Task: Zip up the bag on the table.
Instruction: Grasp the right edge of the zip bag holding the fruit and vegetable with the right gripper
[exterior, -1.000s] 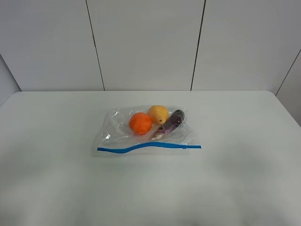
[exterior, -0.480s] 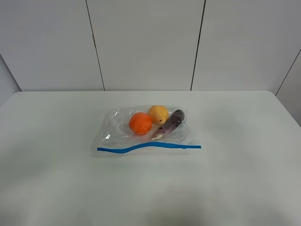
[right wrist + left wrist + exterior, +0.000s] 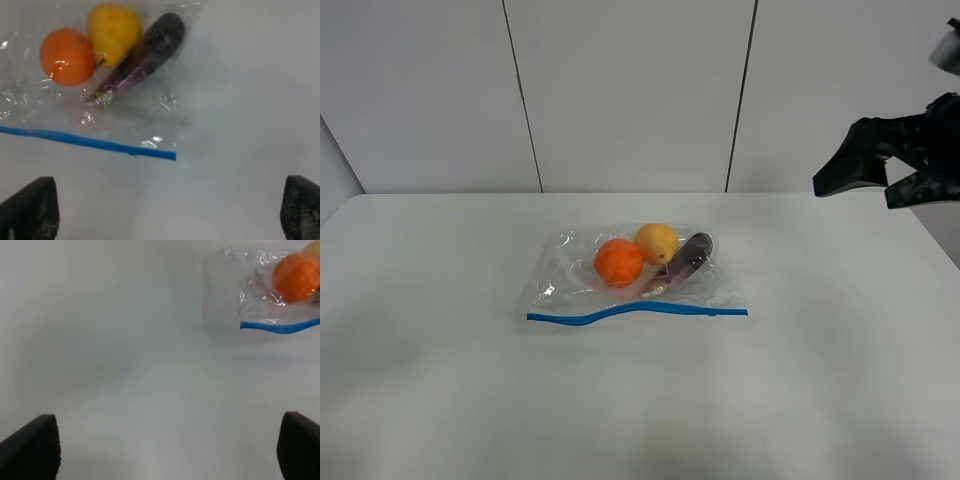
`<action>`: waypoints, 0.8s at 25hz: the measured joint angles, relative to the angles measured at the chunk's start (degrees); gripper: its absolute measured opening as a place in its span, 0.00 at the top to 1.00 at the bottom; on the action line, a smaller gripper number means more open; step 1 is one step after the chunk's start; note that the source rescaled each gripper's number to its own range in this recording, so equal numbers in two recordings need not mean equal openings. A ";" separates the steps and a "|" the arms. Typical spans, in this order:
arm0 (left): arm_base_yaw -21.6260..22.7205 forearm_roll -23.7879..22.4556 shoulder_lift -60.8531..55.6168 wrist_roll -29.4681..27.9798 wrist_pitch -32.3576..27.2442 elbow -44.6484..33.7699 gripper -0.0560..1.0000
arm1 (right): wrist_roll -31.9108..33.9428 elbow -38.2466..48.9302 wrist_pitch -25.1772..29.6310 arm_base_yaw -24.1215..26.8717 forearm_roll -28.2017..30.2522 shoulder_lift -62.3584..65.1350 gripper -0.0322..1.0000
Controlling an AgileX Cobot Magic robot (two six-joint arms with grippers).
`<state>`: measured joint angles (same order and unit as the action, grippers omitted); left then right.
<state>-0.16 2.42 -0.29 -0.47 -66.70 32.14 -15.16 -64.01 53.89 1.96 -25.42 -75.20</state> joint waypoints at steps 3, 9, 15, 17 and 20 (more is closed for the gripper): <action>0.00 0.00 0.00 0.00 0.00 0.00 0.00 | -4.58 -1.82 0.59 4.00 -5.40 -6.13 0.03; 0.00 0.00 0.00 0.00 0.00 0.00 0.00 | -17.15 -2.14 9.61 11.88 -20.13 -17.73 0.03; 0.00 0.00 0.00 0.00 0.00 0.00 0.00 | -20.71 -2.14 11.74 11.88 -24.15 -27.70 0.06; 0.00 0.00 0.00 0.00 0.00 0.00 0.00 | -21.43 -2.14 11.97 11.88 -24.22 -31.02 0.06; 0.00 0.00 0.00 0.00 0.00 0.00 0.00 | -24.02 -2.14 12.17 11.88 -26.52 -36.85 0.06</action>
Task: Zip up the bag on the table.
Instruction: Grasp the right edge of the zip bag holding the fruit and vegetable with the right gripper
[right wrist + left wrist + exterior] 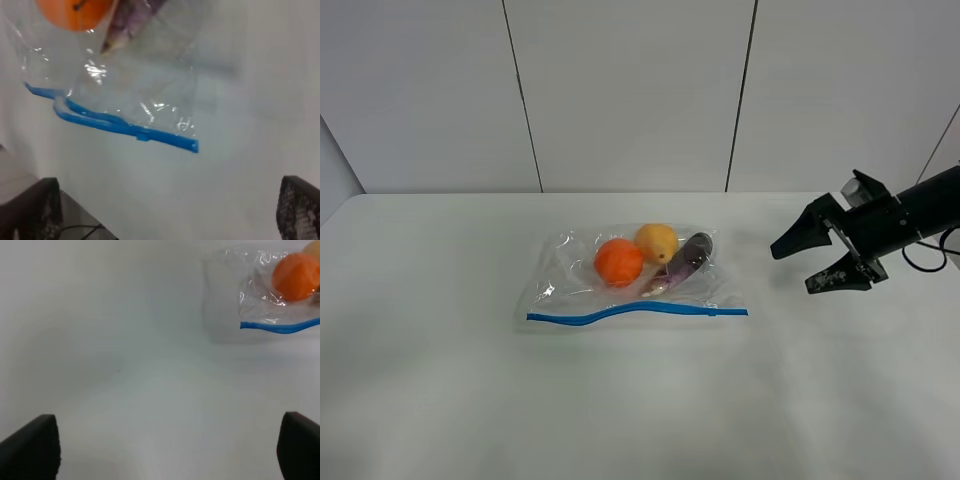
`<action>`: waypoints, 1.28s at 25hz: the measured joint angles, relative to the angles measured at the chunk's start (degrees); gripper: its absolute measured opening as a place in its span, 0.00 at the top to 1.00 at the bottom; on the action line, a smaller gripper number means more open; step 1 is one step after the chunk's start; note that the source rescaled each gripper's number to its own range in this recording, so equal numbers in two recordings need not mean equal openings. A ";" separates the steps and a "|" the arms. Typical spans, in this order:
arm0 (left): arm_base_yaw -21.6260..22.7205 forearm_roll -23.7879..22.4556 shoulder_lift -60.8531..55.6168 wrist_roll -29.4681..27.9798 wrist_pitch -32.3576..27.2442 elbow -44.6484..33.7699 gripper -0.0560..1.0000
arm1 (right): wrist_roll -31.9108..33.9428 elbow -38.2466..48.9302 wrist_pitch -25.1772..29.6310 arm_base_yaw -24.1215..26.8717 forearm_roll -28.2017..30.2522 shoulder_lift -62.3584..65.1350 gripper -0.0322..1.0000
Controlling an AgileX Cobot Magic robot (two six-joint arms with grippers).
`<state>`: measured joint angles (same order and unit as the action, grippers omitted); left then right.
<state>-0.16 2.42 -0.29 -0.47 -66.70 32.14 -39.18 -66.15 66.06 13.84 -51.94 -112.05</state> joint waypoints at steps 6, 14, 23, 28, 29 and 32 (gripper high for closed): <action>0.00 0.00 0.00 0.00 0.00 0.00 0.00 | -4.27 -0.04 1.04 0.00 -5.09 -8.60 0.06; 0.00 0.00 0.00 0.00 0.00 0.00 0.00 | -5.34 -0.90 0.76 -5.24 -8.65 -12.94 0.06; 0.00 0.00 0.00 0.00 0.00 0.00 0.00 | -5.08 -3.53 0.43 -9.79 -8.55 -15.09 0.13; 0.00 0.00 0.00 0.00 0.00 0.00 0.00 | -3.76 -3.53 0.43 -9.79 -6.05 -15.09 0.35; 0.00 0.00 0.00 0.00 0.00 0.00 0.00 | -3.64 -3.53 0.43 -9.79 -5.97 -15.09 0.39; 0.00 0.00 0.00 0.00 0.00 0.00 0.00 | -3.64 -3.53 0.43 -9.79 -5.78 -15.09 0.51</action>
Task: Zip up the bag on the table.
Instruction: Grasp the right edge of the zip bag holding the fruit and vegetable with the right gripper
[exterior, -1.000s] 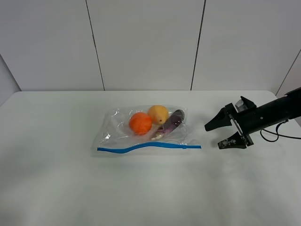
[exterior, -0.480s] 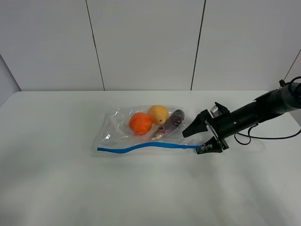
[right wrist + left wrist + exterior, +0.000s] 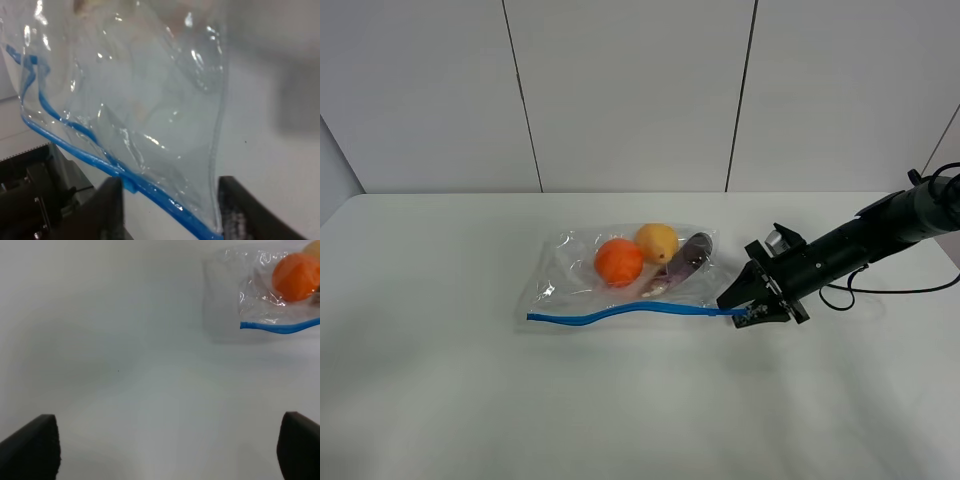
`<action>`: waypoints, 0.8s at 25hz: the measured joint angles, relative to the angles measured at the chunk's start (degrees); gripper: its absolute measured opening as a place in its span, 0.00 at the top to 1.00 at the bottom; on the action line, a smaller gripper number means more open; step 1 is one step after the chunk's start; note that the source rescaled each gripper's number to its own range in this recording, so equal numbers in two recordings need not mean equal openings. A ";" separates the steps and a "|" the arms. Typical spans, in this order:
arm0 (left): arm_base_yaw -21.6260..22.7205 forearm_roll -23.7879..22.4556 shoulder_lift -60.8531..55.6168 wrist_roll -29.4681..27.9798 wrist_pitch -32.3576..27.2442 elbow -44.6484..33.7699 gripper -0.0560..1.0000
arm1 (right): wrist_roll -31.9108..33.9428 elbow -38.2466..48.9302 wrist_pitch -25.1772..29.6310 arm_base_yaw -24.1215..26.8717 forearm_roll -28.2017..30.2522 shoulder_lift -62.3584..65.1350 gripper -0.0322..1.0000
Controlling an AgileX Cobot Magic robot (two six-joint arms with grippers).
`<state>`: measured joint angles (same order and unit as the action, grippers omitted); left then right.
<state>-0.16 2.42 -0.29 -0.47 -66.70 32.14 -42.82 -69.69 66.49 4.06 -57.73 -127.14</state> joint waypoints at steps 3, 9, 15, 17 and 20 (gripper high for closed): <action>0.00 0.00 0.00 0.00 0.00 0.00 0.00 | 0.00 0.00 -0.05 0.00 0.00 0.00 0.59; 0.00 0.00 0.00 0.00 0.00 0.00 0.00 | 0.00 -0.08 -0.05 0.00 0.17 0.00 0.70; 0.00 0.00 0.00 0.00 0.00 0.00 0.00 | 0.00 -0.08 0.05 0.00 0.28 0.00 0.80; 0.00 0.00 0.00 0.00 0.00 0.00 0.00 | 0.01 -0.08 0.05 0.00 0.28 0.00 0.85; 0.00 0.00 0.00 0.00 0.00 0.00 0.00 | 0.01 -0.08 0.17 0.00 0.28 0.00 0.91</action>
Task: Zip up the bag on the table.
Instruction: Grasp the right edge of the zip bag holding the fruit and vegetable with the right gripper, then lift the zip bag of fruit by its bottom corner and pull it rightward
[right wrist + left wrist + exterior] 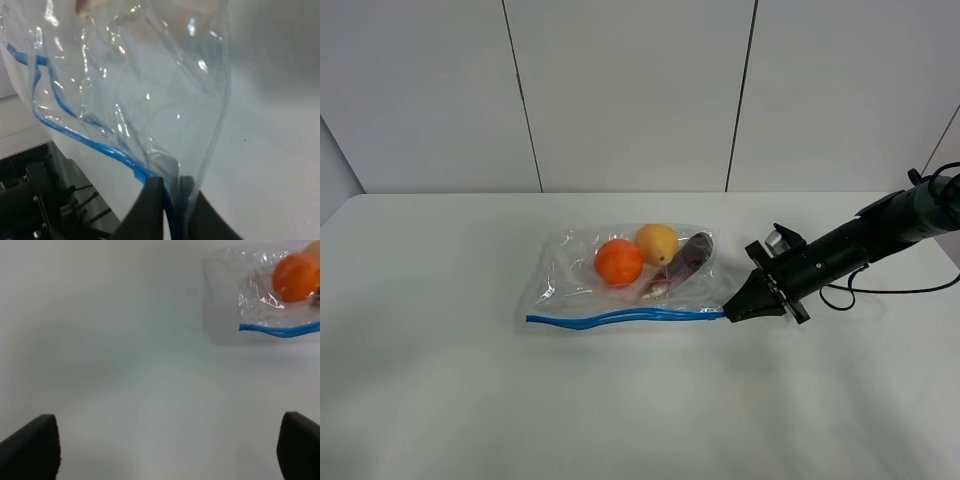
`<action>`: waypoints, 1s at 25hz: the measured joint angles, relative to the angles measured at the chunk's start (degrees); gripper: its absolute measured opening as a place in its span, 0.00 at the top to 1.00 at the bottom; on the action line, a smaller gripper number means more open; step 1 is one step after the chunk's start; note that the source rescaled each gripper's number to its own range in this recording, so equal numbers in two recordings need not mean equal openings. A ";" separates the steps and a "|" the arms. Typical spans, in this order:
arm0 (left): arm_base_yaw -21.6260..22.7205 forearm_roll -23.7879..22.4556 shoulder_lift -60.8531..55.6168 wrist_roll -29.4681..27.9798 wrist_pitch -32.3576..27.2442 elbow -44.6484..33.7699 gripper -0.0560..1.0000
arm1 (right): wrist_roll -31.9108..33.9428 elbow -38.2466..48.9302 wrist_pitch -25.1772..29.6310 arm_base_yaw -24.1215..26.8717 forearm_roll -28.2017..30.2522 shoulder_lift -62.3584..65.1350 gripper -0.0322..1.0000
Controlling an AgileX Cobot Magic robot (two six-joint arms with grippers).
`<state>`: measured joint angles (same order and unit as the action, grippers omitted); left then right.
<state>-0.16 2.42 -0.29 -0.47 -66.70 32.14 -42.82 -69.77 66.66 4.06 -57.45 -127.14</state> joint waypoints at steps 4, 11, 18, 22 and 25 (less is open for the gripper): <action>0.00 0.00 0.00 0.00 0.00 0.00 0.00 | 0.00 -0.05 0.17 0.00 0.00 0.00 0.97; 0.00 0.00 0.00 0.00 0.00 0.00 0.00 | 0.64 -4.70 2.59 0.00 -2.72 0.00 0.97; 0.00 0.00 0.00 0.00 0.00 0.00 0.00 | 3.99 -8.19 2.60 -1.13 -4.57 0.75 0.97; 0.00 0.00 0.00 0.00 0.00 0.00 0.00 | 4.59 -8.38 2.60 -3.29 -6.09 3.90 0.97; 0.00 0.00 0.00 0.00 0.00 0.00 0.00 | 5.35 -8.38 2.70 -3.95 -6.63 5.98 0.97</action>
<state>-0.16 2.42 -0.29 -0.47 -66.70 32.14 -37.47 -78.15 69.36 0.11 -64.08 -121.16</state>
